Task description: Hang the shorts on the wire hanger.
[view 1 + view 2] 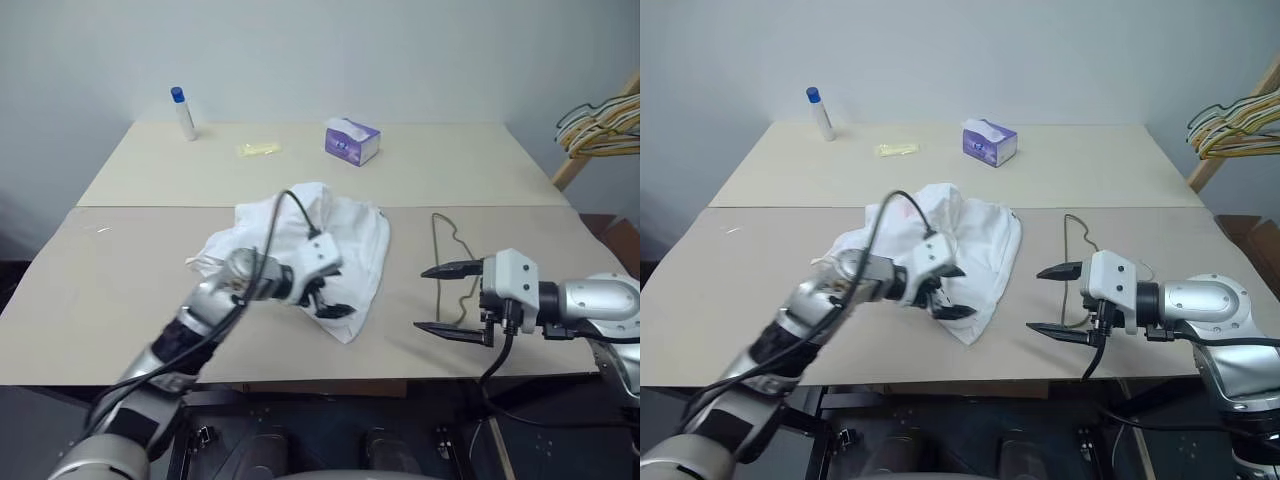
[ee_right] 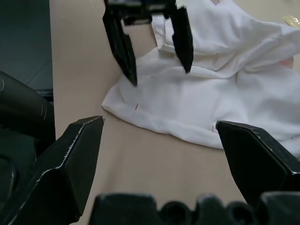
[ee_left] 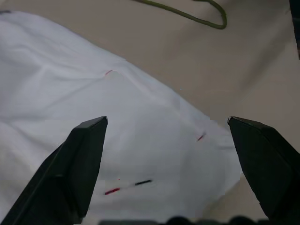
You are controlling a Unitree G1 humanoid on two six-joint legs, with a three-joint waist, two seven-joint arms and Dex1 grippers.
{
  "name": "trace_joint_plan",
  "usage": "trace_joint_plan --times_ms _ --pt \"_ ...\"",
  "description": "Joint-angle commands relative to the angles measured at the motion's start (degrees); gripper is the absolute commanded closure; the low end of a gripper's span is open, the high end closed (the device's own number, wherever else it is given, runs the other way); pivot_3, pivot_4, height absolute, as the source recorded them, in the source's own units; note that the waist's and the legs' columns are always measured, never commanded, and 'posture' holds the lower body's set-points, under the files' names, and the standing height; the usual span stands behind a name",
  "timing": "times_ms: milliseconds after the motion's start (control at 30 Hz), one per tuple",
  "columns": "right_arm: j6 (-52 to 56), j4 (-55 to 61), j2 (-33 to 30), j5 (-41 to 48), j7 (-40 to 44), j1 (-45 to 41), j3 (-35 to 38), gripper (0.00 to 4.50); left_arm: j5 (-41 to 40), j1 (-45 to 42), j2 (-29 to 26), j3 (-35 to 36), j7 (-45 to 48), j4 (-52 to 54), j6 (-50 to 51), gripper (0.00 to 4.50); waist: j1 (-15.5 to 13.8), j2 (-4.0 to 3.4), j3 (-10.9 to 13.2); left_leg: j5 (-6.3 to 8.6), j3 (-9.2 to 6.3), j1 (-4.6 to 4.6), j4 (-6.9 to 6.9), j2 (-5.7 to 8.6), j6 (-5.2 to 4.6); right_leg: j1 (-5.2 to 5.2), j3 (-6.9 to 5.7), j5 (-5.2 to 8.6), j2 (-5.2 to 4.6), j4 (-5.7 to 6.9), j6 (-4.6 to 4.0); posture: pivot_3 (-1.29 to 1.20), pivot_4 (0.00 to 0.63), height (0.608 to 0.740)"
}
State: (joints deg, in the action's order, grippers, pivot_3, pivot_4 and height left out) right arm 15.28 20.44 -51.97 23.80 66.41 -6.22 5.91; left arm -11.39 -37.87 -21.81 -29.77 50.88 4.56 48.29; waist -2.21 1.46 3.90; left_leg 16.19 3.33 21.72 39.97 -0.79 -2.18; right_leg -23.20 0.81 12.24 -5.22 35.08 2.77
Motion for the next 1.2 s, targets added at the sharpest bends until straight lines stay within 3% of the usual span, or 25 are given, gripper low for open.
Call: trace_joint_plan --times_ms 33,333,800,1000,1200 --pt "0.2 1.9 -0.8 0.6 -1.0 0.2 2.4 0.00 3.4 -3.2 2.7 -6.1 -2.5 -0.6 6.3 0.03 0.3 0.00 0.0 0.00 -0.01 -0.01 0.00 0.00 0.00 0.00 0.01 0.00 0.00 0.00 0.00 0.01 0.020 0.740" --pt "0.6 3.3 -0.8 0.9 -2.2 1.3 3.0 0.00 6.4 -2.3 3.9 -9.8 -5.6 -2.8 9.8 0.03 1.6 -0.21 -0.2 0.01 -0.35 -0.15 -0.03 0.00 -0.02 0.03 0.14 0.01 0.02 0.04 0.00 0.00 0.017 0.740" --pt "-0.6 1.4 -0.2 0.2 -1.3 -0.3 1.4 0.00 6.5 -0.4 -3.9 -8.5 -2.5 -0.6 8.6 4.38 2.0 -0.27 -1.1 0.03 -0.31 -0.44 -0.13 -0.03 -0.05 0.17 0.26 0.03 0.06 0.04 -0.01 0.03 0.020 0.740" --pt "-1.4 -0.1 0.4 -0.2 -1.2 -1.8 0.1 0.00 5.0 2.3 -12.0 -3.4 2.8 1.2 0.5 4.45 2.2 -0.28 -1.2 0.03 -0.29 -0.46 -0.17 -0.05 -0.05 0.13 0.31 0.03 0.07 0.06 -0.03 0.05 0.016 0.740" --pt "-7.3 -4.2 2.9 -7.1 -2.6 -5.4 -5.9 0.00 2.4 9.5 -23.6 7.0 10.1 3.7 -17.7 4.45 1.8 -0.28 -1.2 0.03 -0.23 -0.43 -0.20 -0.08 -0.04 0.05 0.31 0.04 0.06 0.04 -0.03 0.08 0.015 0.740"
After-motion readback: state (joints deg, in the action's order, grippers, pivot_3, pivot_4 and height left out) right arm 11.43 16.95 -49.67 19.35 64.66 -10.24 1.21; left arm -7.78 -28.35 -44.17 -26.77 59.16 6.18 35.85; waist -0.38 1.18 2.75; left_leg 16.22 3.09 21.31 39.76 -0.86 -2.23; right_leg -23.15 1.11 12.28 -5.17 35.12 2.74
